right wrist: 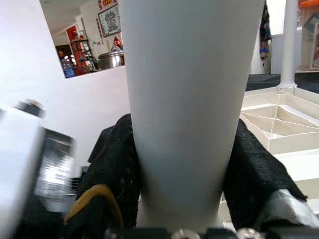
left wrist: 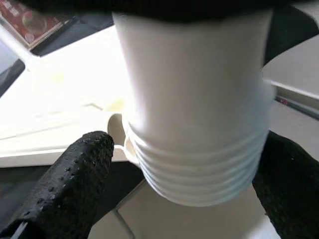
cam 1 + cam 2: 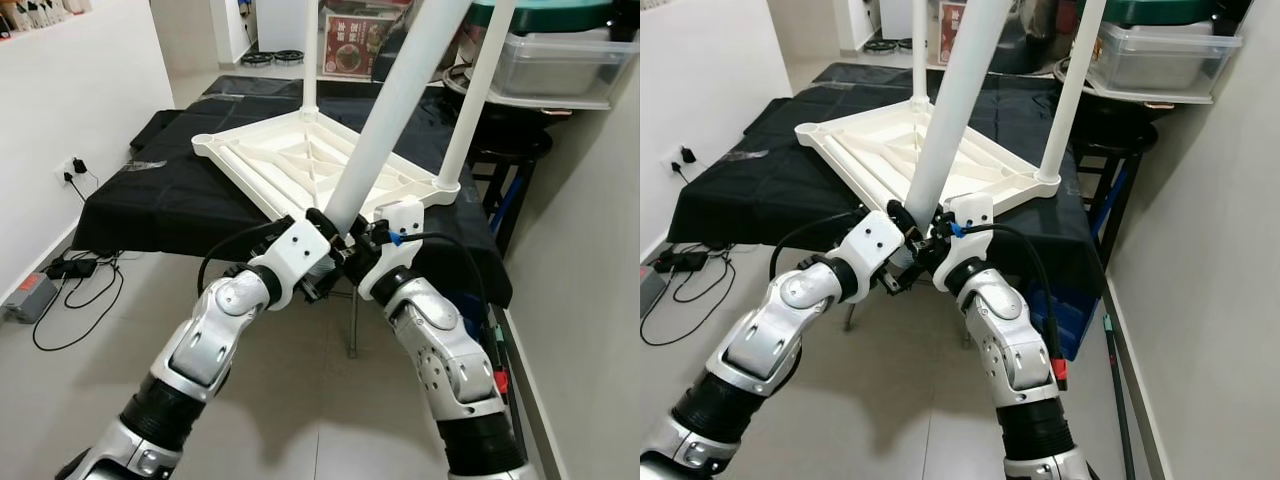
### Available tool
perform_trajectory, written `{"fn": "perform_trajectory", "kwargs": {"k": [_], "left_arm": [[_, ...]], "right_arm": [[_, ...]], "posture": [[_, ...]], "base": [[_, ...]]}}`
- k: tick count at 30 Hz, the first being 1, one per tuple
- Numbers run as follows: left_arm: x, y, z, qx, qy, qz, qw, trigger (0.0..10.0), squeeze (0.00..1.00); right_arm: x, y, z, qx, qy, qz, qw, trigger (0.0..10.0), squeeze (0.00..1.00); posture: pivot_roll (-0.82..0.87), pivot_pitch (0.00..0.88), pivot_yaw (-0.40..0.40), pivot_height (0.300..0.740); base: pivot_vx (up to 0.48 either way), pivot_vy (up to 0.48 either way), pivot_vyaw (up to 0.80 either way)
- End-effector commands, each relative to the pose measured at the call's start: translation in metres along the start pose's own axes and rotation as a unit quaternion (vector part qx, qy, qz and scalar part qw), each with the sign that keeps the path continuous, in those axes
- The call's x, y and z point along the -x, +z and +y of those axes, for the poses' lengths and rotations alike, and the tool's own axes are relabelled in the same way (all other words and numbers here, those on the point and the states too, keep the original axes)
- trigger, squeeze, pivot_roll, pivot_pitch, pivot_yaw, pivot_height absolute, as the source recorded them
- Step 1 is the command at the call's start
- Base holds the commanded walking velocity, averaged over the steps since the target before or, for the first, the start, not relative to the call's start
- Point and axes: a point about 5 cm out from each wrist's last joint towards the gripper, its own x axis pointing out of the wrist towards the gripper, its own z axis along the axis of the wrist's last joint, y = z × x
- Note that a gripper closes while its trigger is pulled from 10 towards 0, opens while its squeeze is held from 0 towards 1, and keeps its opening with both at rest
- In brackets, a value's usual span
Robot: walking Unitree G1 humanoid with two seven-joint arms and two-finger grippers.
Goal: Building children table
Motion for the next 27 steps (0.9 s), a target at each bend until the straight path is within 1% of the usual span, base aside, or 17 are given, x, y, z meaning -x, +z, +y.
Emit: {"fn": "perform_trajectory", "kwargs": {"k": [1,3,6,8,10,11,14,17,21,22,25,27], "left_arm": [[0.0,-0.006,0.005,-0.01,0.004,0.016,1.0,10.0,0.0],[-0.001,-0.01,0.004,-0.011,-0.01,0.012,1.0,10.0,0.0],[-0.001,-0.01,0.002,-0.015,-0.016,0.004,1.0,10.0,0.0],[-0.003,-0.005,-0.006,-0.031,-0.033,-0.023,0.999,10.0,0.0],[-0.003,-0.005,-0.006,-0.031,-0.033,-0.023,0.999,10.0,0.0],[-0.005,-0.003,-0.008,-0.041,-0.036,-0.03,0.998,10.0,0.0],[-0.006,-0.001,-0.011,-0.047,-0.04,-0.037,0.997,10.0,0.0],[-0.009,0.005,-0.017,-0.054,-0.05,-0.06,0.995,10.0,0.0],[-0.01,0.008,-0.022,-0.055,-0.058,-0.075,0.994,10.0,0.0],[-0.01,0.008,-0.024,-0.063,-0.064,-0.082,0.993,10.0,0.0],[-0.01,0.008,-0.025,-0.069,-0.068,-0.086,0.992,10.0,0.0],[-0.01,0.01,-0.026,-0.071,-0.069,-0.097,0.99,10.0,0.0]], "right_arm": [[0.001,0.003,0.004,-0.001,0.011,-0.003,1.0,0.0,0.0],[0.001,0.006,0.009,-0.001,0.022,-0.009,1.0,0.0,0.0],[0.002,0.007,0.011,-0.001,0.027,-0.01,1.0,0.0,0.0],[0.005,0.005,0.013,0.001,0.037,-0.005,0.999,0.0,0.0],[0.005,0.005,0.013,0.001,0.037,-0.005,0.999,0.0,0.0],[0.006,0.004,0.014,-0.001,0.039,-0.002,0.999,0.0,0.0],[0.008,0.003,0.015,-0.001,0.041,0.001,0.999,0.0,0.0],[0.011,-0.002,0.017,-0.008,0.048,0.013,0.999,0.0,0.0],[0.012,-0.006,0.02,-0.008,0.056,0.023,0.998,0.0,0.0],[0.013,-0.006,0.021,-0.011,0.058,0.024,0.998,0.0,0.0],[0.013,-0.006,0.022,-0.013,0.059,0.025,0.998,0.0,0.0],[0.012,-0.005,0.022,-0.013,0.061,0.025,0.998,0.0,0.0]], "posture": [[0.11,0.029,-0.016,0.74],[0.1,0.029,-0.017,0.74],[0.1,0.026,-0.017,0.74],[0.1,0.011,-0.021,0.74],[0.1,0.011,-0.021,0.74],[0.1,0.0,-0.021,0.74],[0.1,0.0,-0.023,0.74],[0.09,0.0,-0.023,0.74],[0.09,0.0,-0.028,0.74],[0.09,0.0,-0.026,0.74],[0.09,0.0,-0.026,0.74],[0.09,0.0,-0.029,0.74]], "base": [[0.0,0.0,0.0],[0.0,0.0,0.0],[0.0,0.0,0.0],[0.0,0.0,0.0],[0.0,0.0,0.0],[0.0,0.0,0.0],[0.0,0.0,0.0],[0.0,0.0,0.0],[0.0,0.0,0.0],[0.0,0.0,0.0],[0.0,0.0,0.0],[0.0,0.0,0.0]]}}
